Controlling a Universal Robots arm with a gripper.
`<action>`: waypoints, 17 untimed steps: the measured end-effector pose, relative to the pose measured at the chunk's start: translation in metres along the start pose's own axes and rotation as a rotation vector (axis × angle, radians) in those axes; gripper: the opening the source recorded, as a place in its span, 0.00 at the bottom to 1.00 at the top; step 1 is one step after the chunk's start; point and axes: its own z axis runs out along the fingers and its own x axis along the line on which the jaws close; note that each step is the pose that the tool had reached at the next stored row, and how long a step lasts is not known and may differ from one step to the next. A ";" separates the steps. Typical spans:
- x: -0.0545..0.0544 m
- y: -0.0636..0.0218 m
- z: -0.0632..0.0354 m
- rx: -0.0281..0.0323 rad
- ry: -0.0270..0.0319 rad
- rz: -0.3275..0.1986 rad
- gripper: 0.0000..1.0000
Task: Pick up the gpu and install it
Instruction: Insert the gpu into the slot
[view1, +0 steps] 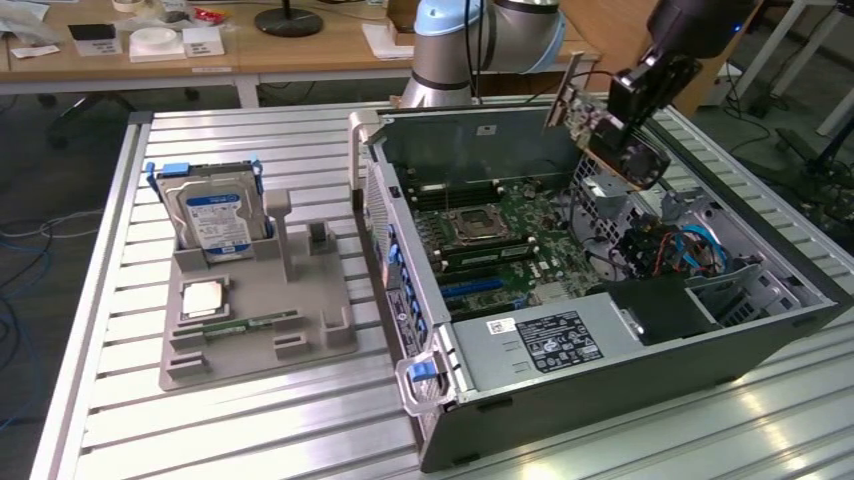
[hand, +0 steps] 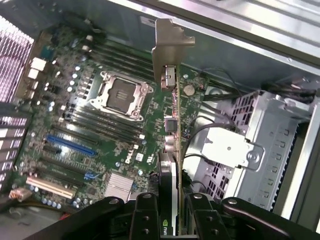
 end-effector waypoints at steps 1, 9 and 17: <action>0.000 0.0000 0.0000 0.0000 0.0021 -0.018 0.27; 0.000 -0.0001 0.0009 -0.0003 0.0190 -0.162 0.27; 0.000 -0.0002 0.0016 -0.0004 0.0349 -0.296 0.27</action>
